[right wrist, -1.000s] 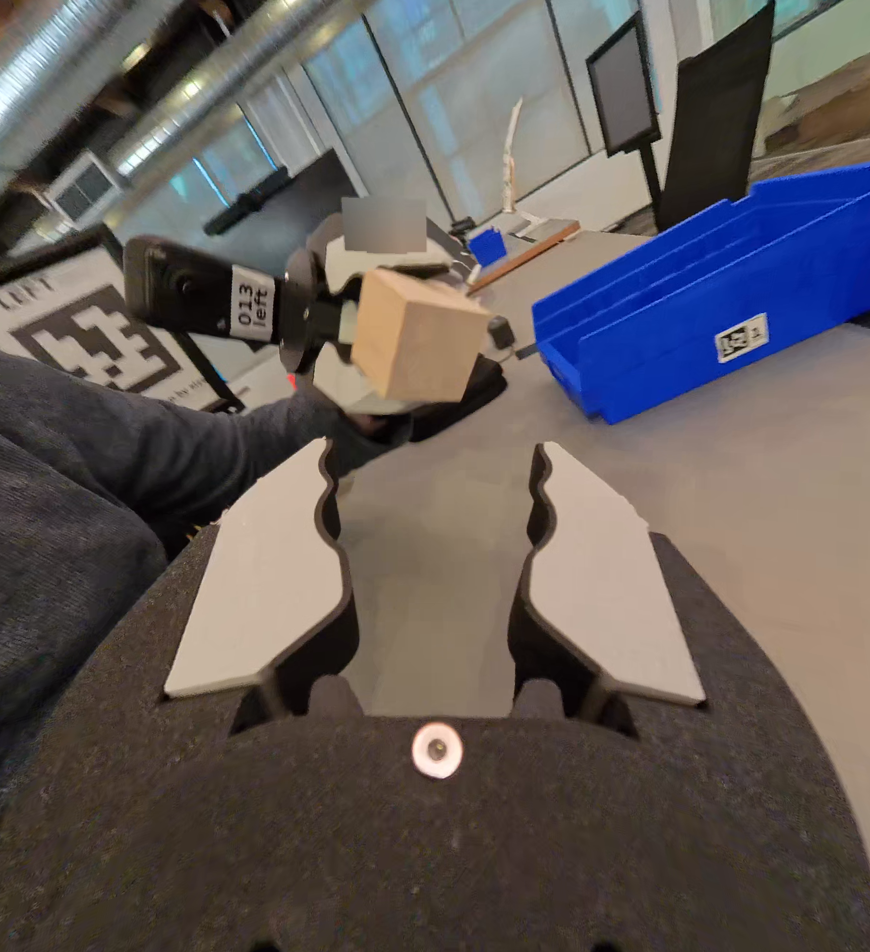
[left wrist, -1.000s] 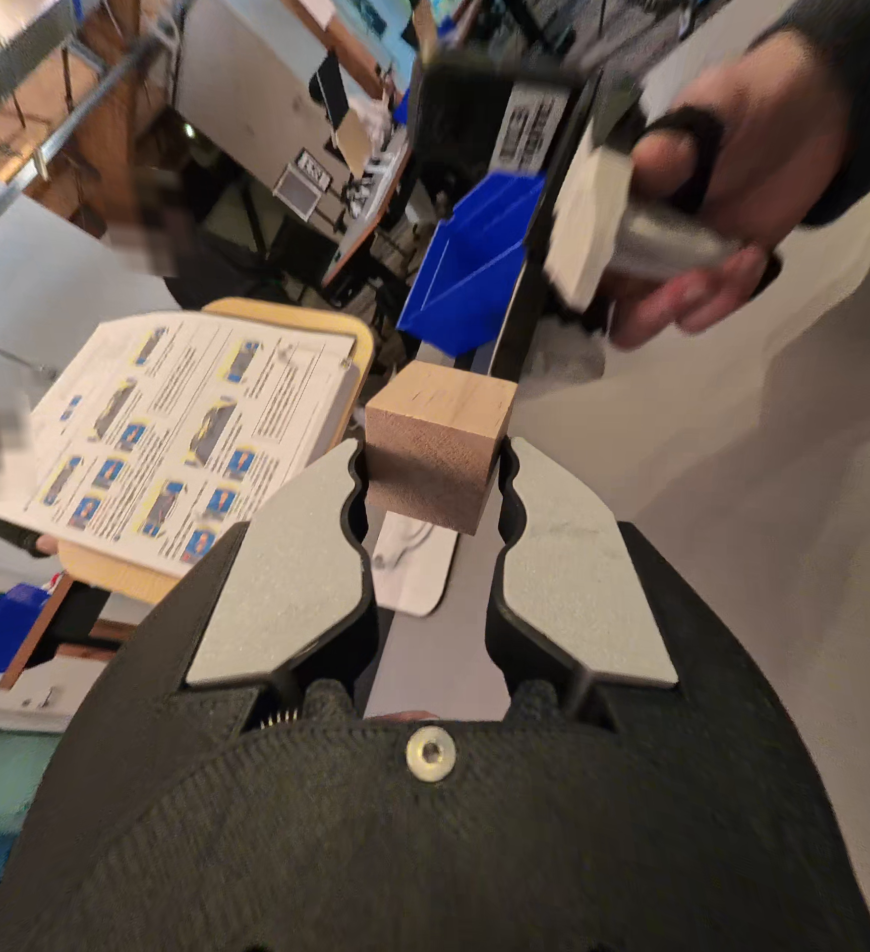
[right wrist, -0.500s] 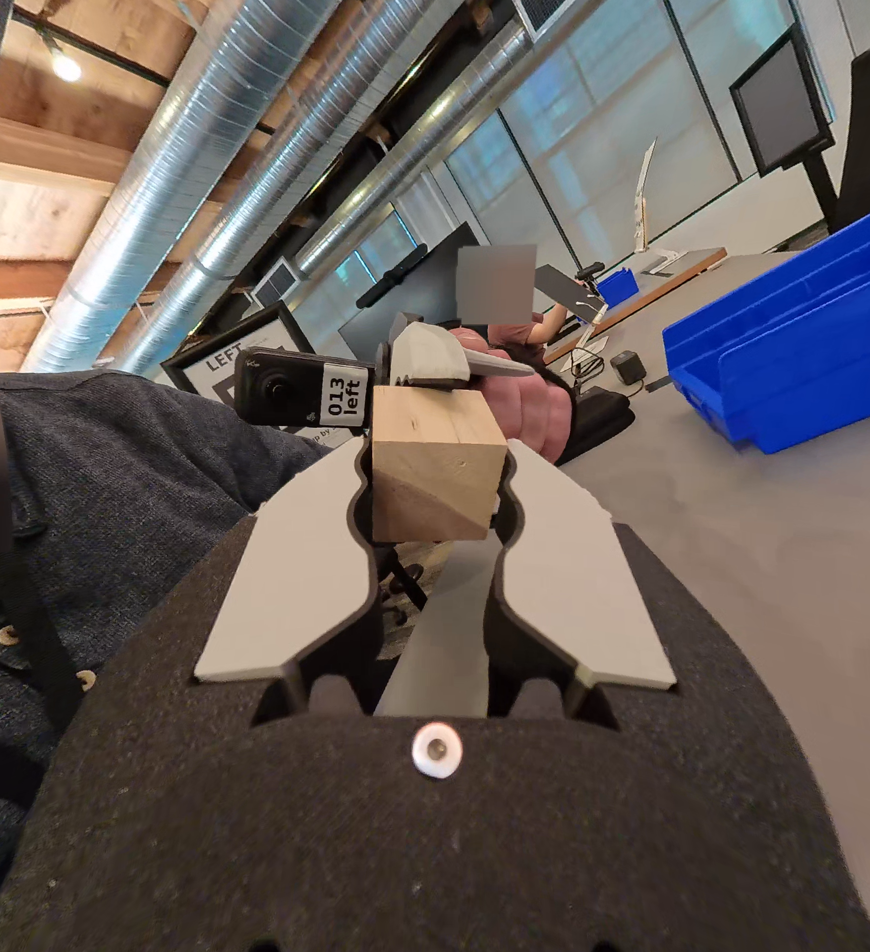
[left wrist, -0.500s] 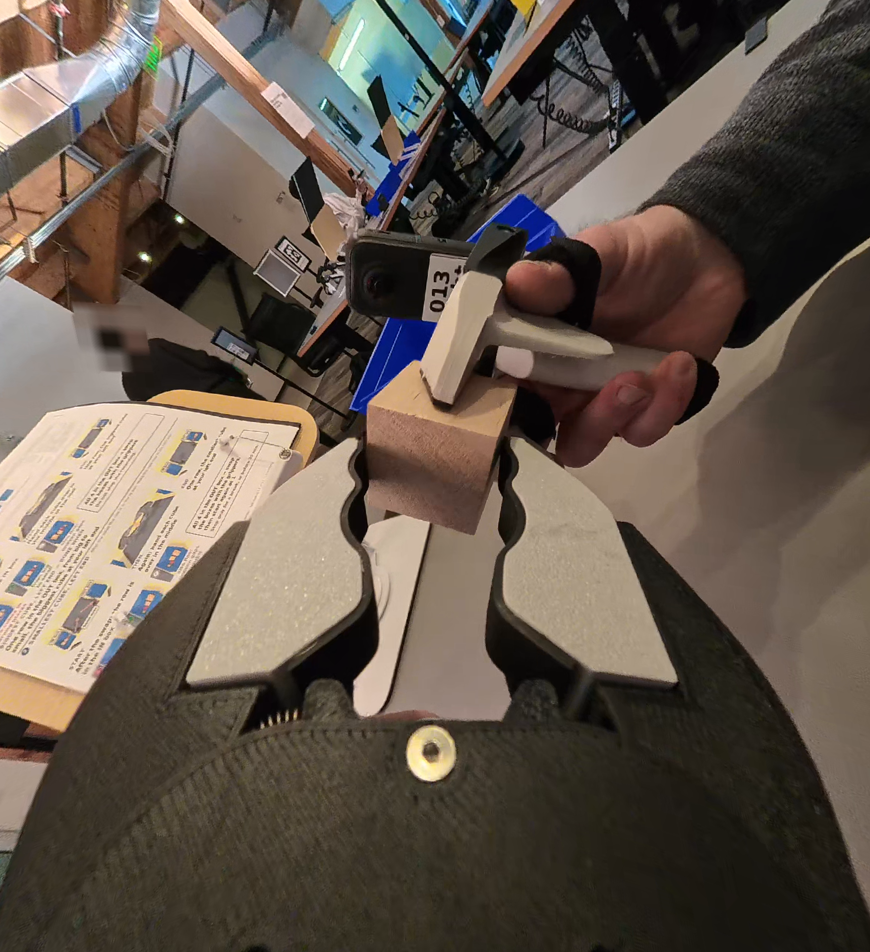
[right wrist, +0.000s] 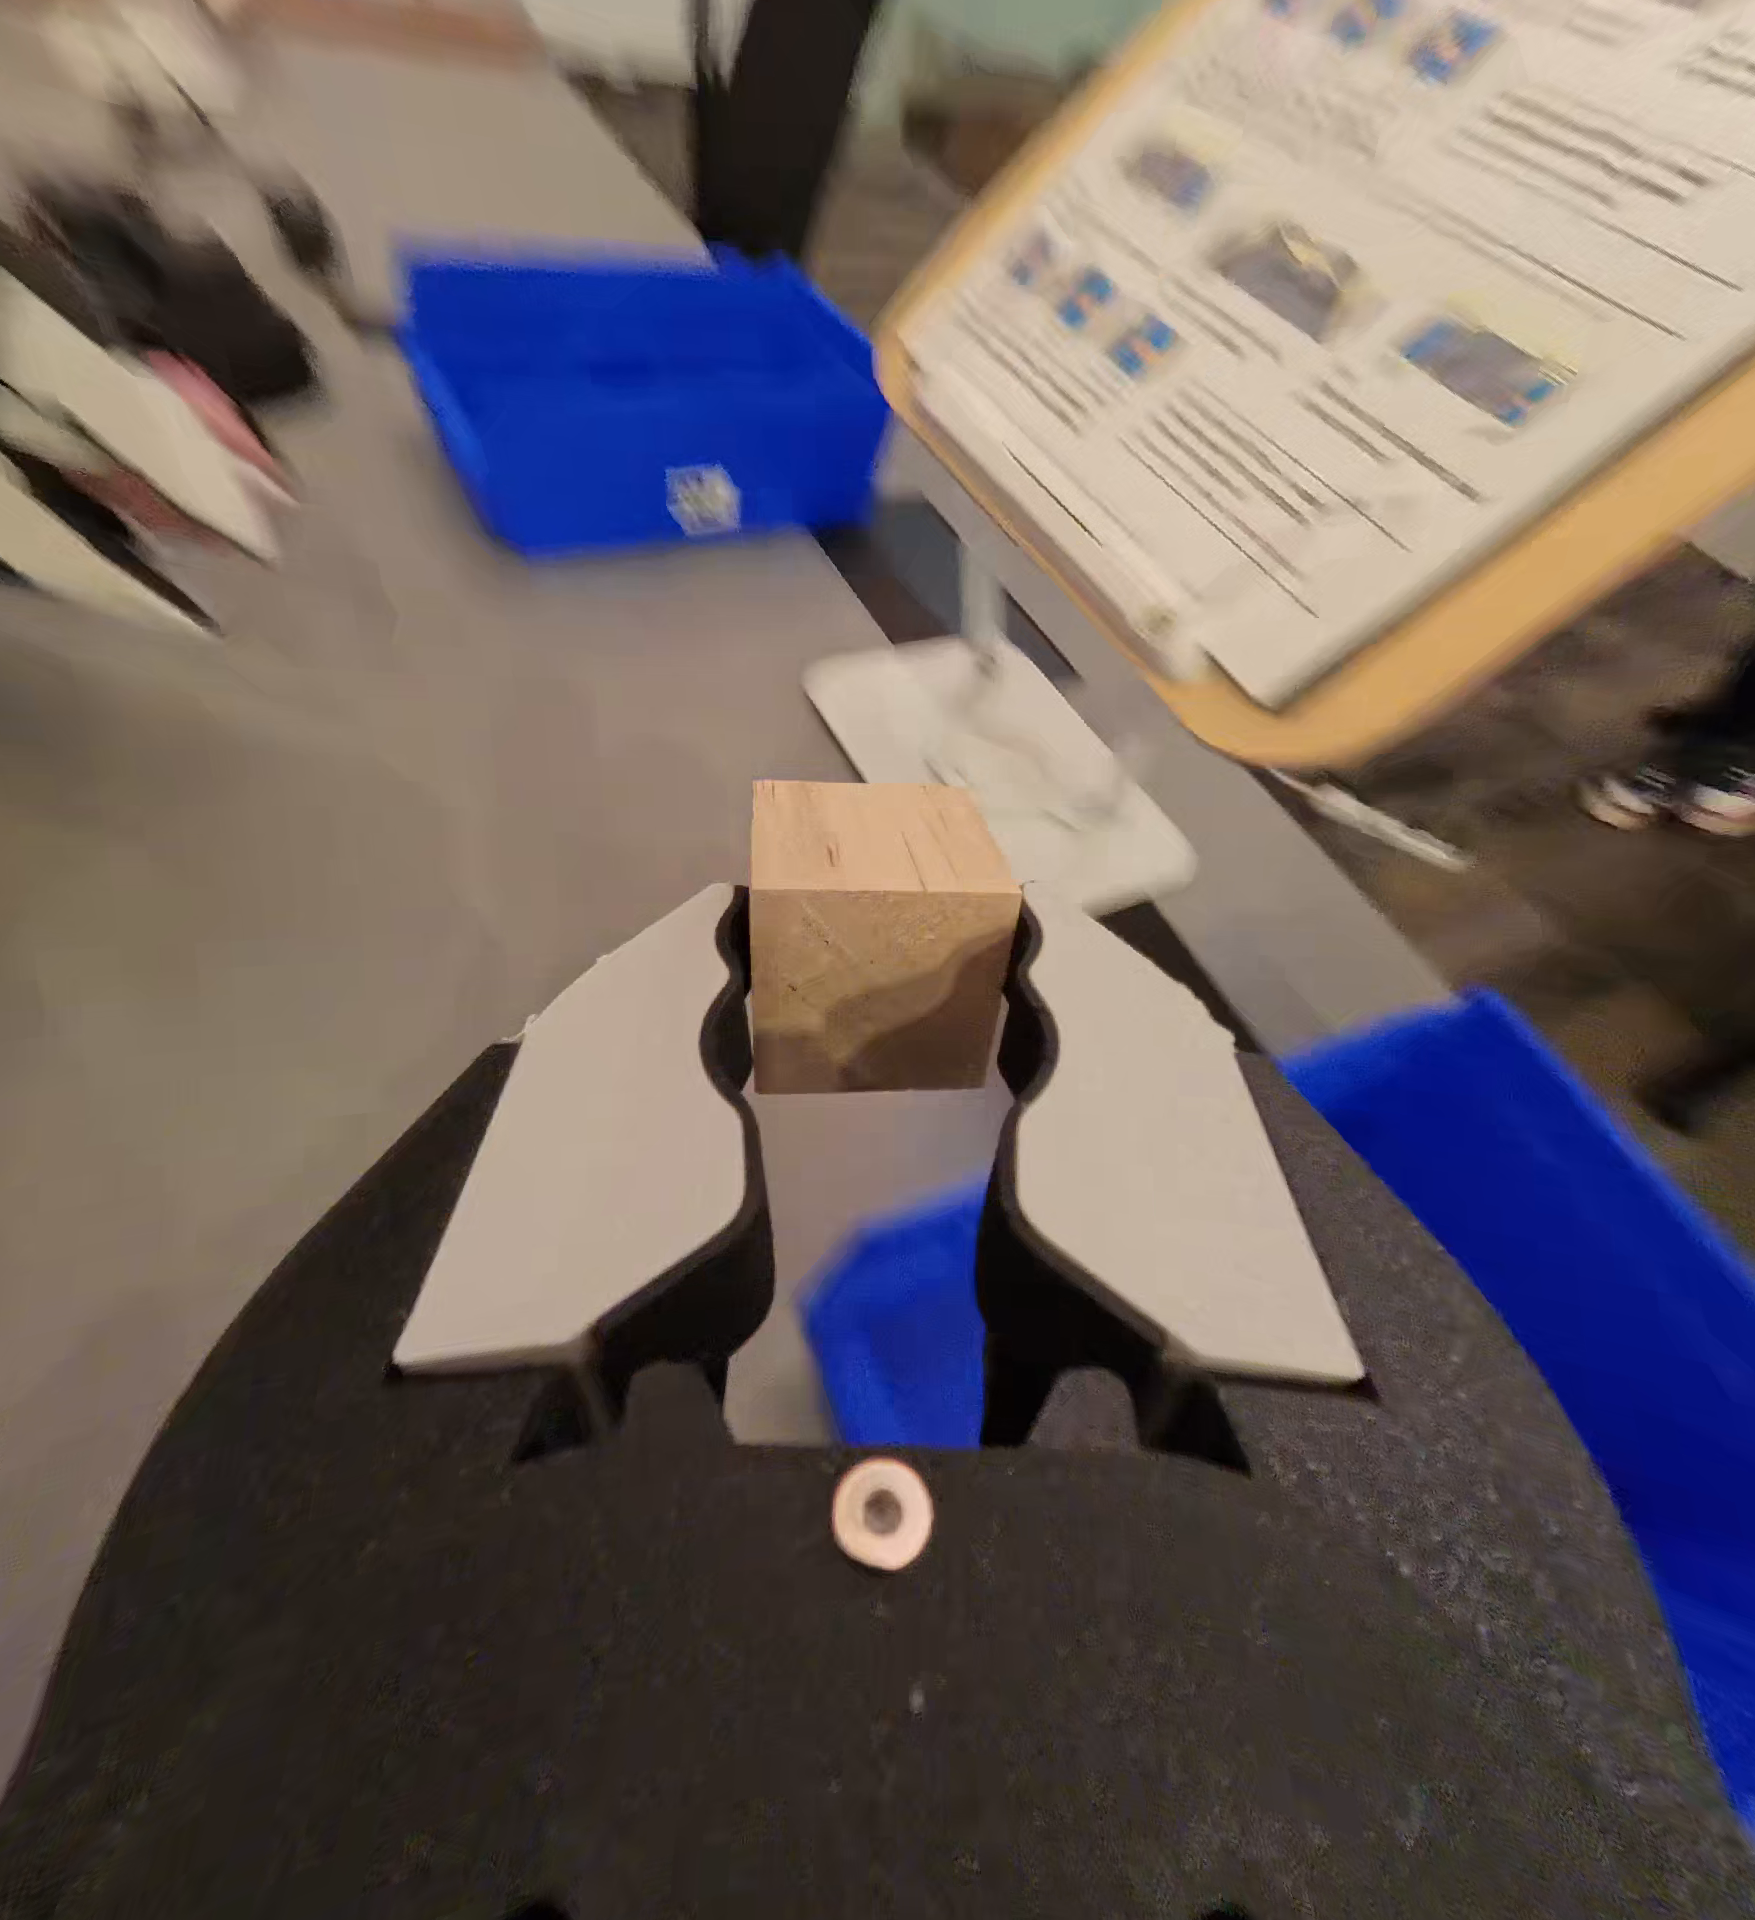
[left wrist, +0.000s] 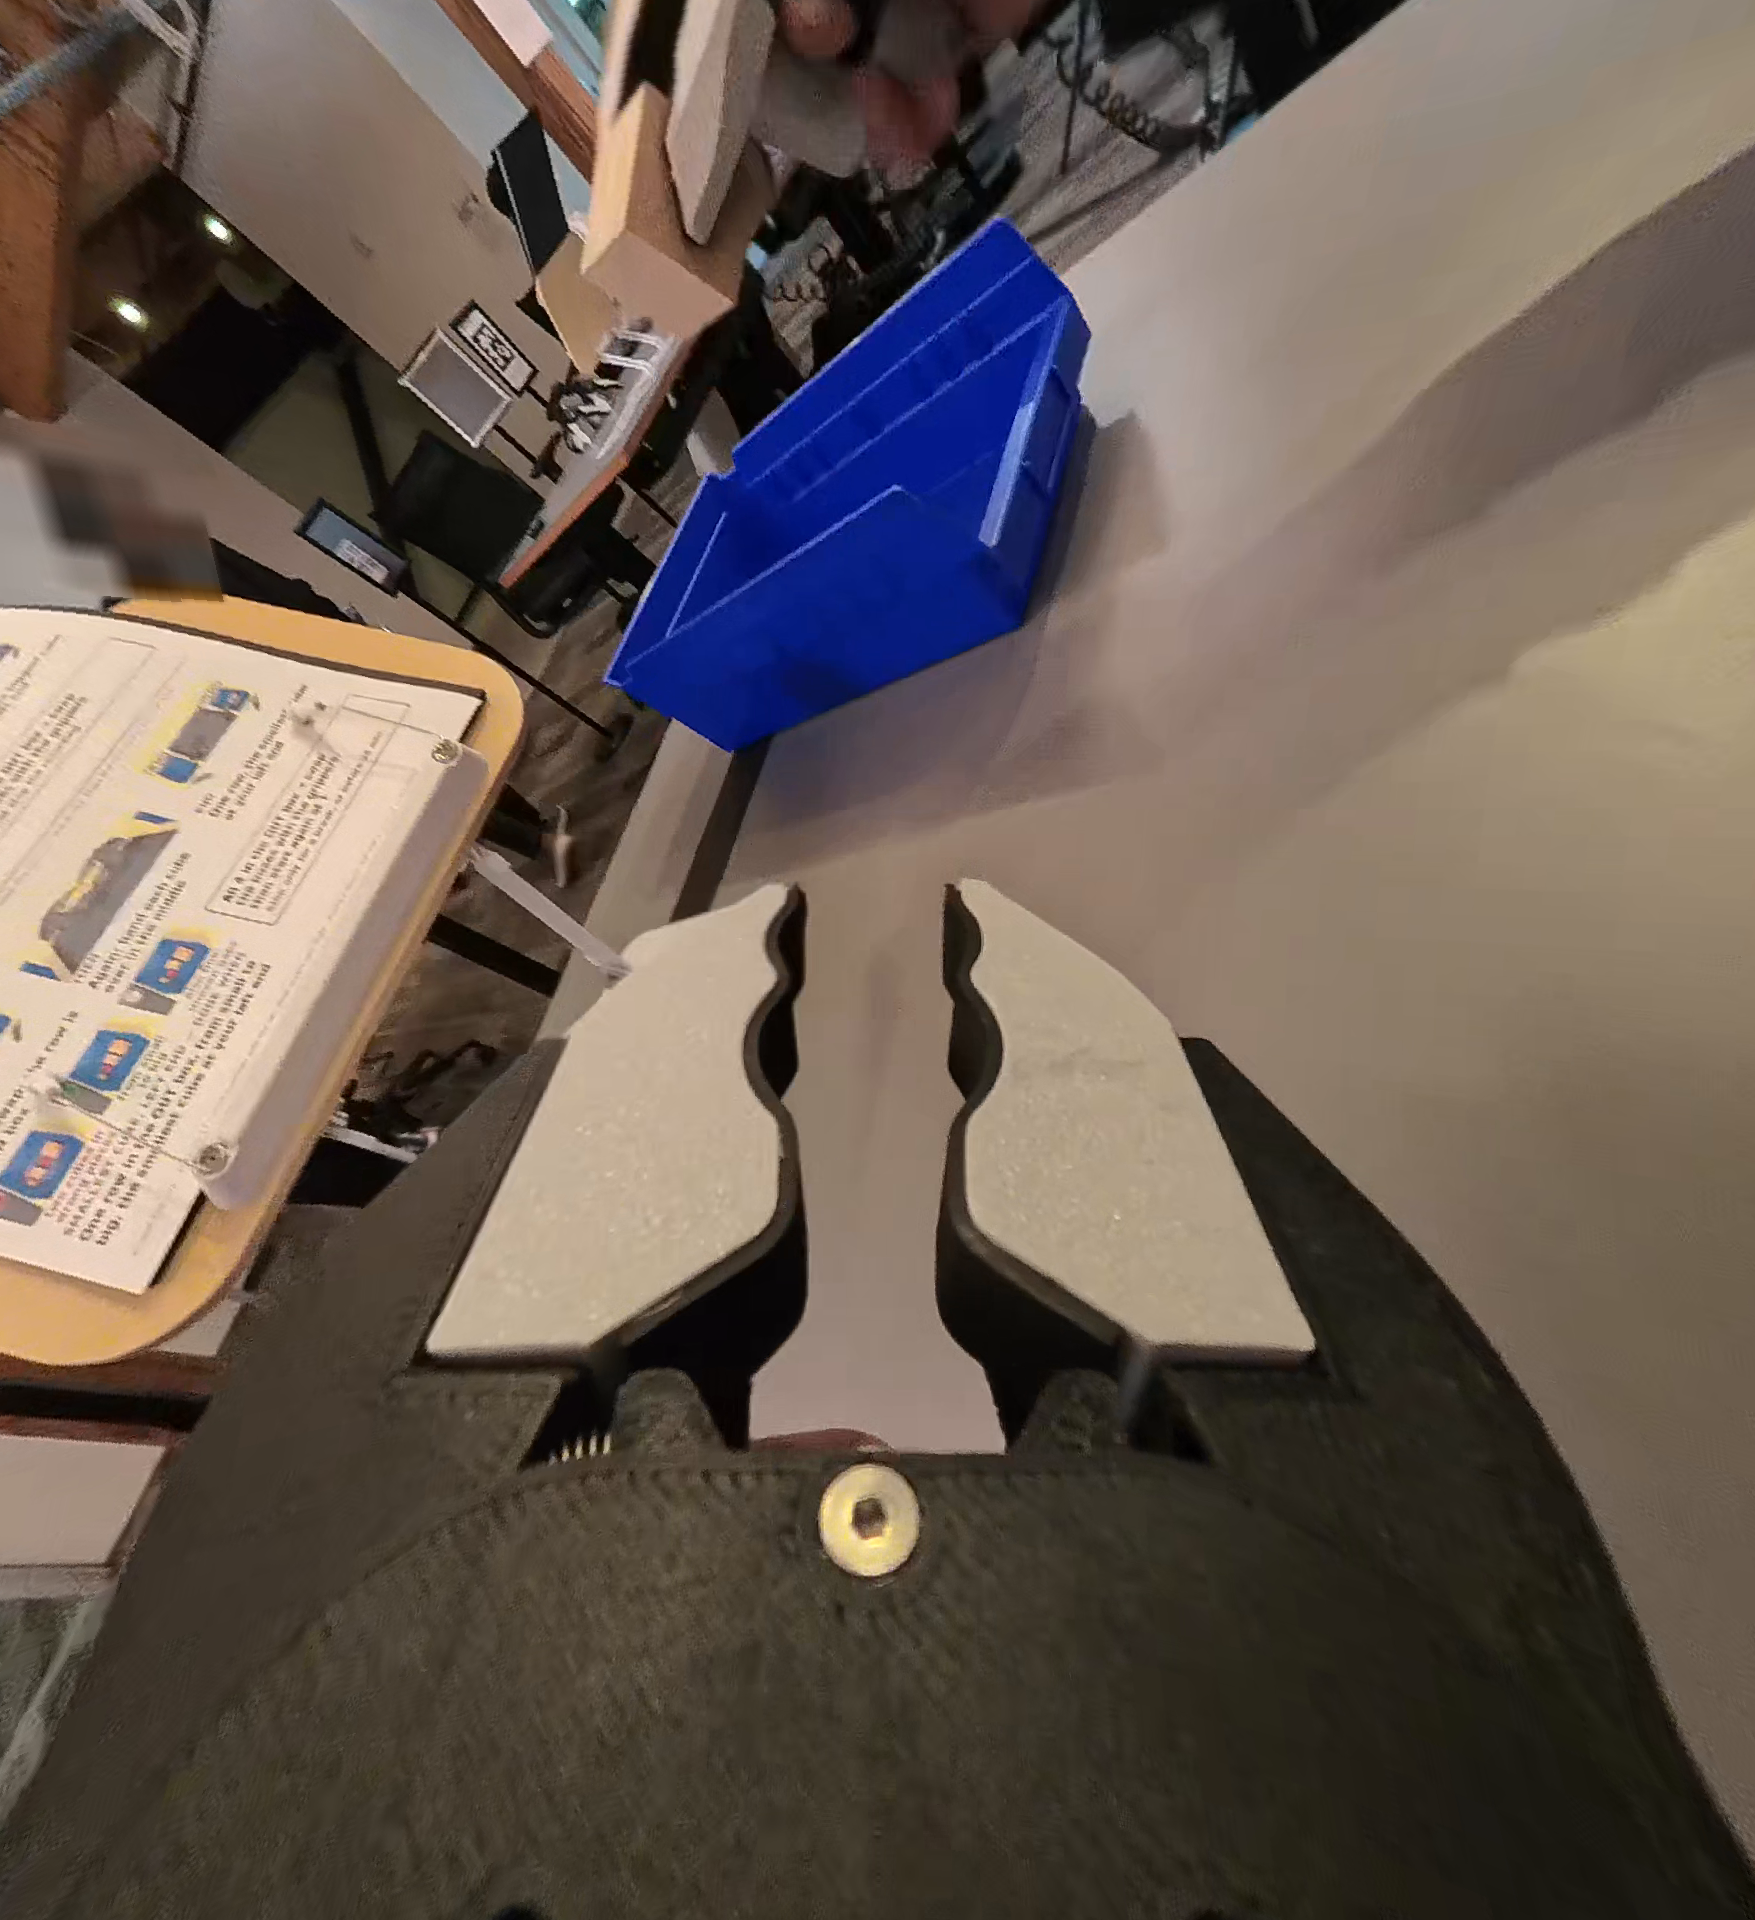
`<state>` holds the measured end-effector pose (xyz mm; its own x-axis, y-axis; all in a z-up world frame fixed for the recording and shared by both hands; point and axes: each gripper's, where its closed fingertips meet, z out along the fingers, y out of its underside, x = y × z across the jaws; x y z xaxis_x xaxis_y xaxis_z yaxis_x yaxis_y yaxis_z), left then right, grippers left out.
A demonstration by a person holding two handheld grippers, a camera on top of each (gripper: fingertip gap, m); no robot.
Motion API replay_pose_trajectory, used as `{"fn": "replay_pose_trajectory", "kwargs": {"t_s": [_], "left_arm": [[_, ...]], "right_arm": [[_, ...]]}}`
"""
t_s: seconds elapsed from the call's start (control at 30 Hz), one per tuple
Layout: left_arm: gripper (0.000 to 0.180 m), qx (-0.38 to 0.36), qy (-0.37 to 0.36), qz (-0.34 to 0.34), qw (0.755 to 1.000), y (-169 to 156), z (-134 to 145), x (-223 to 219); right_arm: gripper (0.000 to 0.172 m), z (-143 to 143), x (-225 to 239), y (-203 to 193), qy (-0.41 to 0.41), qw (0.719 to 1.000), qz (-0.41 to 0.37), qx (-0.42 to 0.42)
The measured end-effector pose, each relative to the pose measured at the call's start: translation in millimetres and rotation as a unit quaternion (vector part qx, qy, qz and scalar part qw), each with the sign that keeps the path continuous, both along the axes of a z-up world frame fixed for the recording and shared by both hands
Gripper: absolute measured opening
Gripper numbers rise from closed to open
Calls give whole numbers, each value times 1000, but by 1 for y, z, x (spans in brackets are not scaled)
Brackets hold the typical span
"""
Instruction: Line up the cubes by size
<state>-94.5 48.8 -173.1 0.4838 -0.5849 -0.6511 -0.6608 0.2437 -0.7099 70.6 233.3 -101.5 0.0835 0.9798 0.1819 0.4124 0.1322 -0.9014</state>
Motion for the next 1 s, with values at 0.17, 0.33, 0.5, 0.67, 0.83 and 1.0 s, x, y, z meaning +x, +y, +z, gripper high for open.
{"fn": "replay_pose_trajectory", "kwargs": {"t_s": [0.17, 0.33, 0.5, 0.67, 0.83, 1.0], "left_arm": [[10, -20, -5, 10, 1000, -2, -12, -5], [0, -33, -3, 18, 999, -4, -21, -8], [0, -38, -11, 29, 999, -4, -22, -12], [0, -41, -12, 30, 999, -4, -25, -14], [0, -41, -11, 32, 999, -4, -25, -16], [0, -41, -10, 33, 999, -4, -25, -17]], "right_arm": [[45, -33, 58, 84, -225, 966, -51, 112], [45, -76, 84, 132, -368, 921, -34, 122], [45, -120, 90, 155, -447, 889, 1, 101], [46, -158, 90, 167, -501, 861, 28, 85], [46, -180, 90, 177, -523, 848, 39, 70], [46, -195, 86, 179, -533, 842, 54, 57]]}}
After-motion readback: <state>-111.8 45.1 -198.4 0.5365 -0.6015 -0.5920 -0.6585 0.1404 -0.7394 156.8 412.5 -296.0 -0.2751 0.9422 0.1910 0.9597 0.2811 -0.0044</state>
